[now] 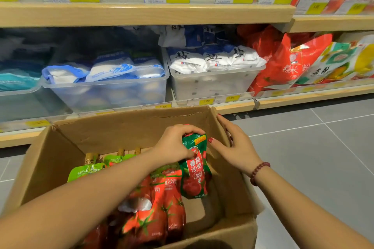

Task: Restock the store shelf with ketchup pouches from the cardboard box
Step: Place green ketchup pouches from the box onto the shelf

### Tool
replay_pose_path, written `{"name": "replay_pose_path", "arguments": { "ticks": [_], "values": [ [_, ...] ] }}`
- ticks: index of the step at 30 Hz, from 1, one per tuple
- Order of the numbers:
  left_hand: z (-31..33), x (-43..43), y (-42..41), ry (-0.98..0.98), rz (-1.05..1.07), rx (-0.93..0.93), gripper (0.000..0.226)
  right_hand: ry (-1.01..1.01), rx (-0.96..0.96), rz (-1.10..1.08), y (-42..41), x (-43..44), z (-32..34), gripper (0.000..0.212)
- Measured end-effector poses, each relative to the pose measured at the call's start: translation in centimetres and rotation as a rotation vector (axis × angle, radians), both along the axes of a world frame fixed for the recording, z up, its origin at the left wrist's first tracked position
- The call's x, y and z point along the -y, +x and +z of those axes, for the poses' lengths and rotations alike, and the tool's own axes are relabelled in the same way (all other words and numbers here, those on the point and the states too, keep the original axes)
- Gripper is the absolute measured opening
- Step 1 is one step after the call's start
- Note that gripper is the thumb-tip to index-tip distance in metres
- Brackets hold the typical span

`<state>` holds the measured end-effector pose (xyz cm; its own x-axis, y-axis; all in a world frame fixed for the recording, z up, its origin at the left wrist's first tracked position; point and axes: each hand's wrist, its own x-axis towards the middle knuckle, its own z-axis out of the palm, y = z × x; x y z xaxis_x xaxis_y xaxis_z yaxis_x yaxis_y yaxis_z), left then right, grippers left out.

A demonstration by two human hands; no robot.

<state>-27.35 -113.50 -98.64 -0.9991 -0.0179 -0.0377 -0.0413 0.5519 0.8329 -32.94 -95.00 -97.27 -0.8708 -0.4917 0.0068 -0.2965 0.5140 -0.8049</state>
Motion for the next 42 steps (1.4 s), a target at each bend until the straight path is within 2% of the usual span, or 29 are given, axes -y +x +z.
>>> {"name": "replay_pose_path", "arguments": {
  "ticks": [2, 5, 8, 10, 16, 20, 24, 27, 29, 31, 32, 35, 36, 38, 42],
  "values": [
    [2.0, 1.0, -0.4, 0.025, 0.044, -0.033, 0.051, -0.025, -0.059, 0.058, -0.2, 0.0, 0.9, 0.064],
    [5.7, 2.5, -1.3, 0.073, 0.063, -0.092, 0.043, -0.034, -0.085, 0.263, -0.8, 0.4, 2.8, 0.064],
    [10.0, 3.9, -1.9, 0.125, 0.071, -0.147, 0.041, -0.022, -0.03, 0.449, -1.2, 1.6, 4.8, 0.079],
    [13.0, 4.8, -2.1, 0.167, 0.072, -0.18, 0.04, -0.039, -0.03, 0.498, -1.3, 2.5, 6.0, 0.089],
    [21.5, 7.2, -2.6, 0.262, 0.06, -0.271, 0.041, -0.258, -0.131, 0.504, -2.2, 5.0, 11.1, 0.095],
    [26.1, 8.5, -2.8, 0.207, 0.048, -0.376, 0.041, -0.398, -0.142, 0.521, -2.8, 7.2, 15.0, 0.09],
    [29.1, 9.6, -3.1, 0.144, 0.033, -0.396, 0.042, -0.499, -0.184, 0.469, -3.1, 9.9, 17.1, 0.092],
    [30.4, 10.9, -3.5, 0.238, 0.04, -0.425, 0.051, -0.599, -0.198, 0.42, -3.9, 11.6, 18.0, 0.092],
    [30.4, 12.1, -3.9, 0.313, 0.141, -0.48, 0.046, -0.648, -0.202, 0.391, -4.8, 12.5, 18.9, 0.09],
    [29.6, 13.5, -4.5, 0.215, 0.325, -0.532, 0.034, -0.673, -0.223, 0.385, -5.8, 13.1, 20.0, 0.089],
    [28.9, 14.3, -4.7, 0.053, 0.411, -0.524, 0.031, -0.676, -0.24, 0.382, -6.3, 13.4, 20.5, 0.089],
    [26.3, 16.7, -5.3, -0.758, 0.454, -0.319, 0.041, -0.69, -0.288, 0.351, -7.6, 14.4, 22.4, 0.089],
    [25.5, 17.0, -5.6, -0.888, 0.444, -0.262, 0.044, -0.7, -0.306, 0.339, -8.1, 14.8, 23.1, 0.09],
    [24.4, 17.1, -6.3, -0.892, 0.468, -0.243, 0.043, -0.699, -0.346, 0.322, -9.3, 15.8, 24.4, 0.092],
    [22.8, 16.8, -7.4, -0.833, 0.575, -0.41, 0.025, -0.677, -0.399, 0.301, -11.4, 18.1, 25.9, 0.093]
  ]
}}
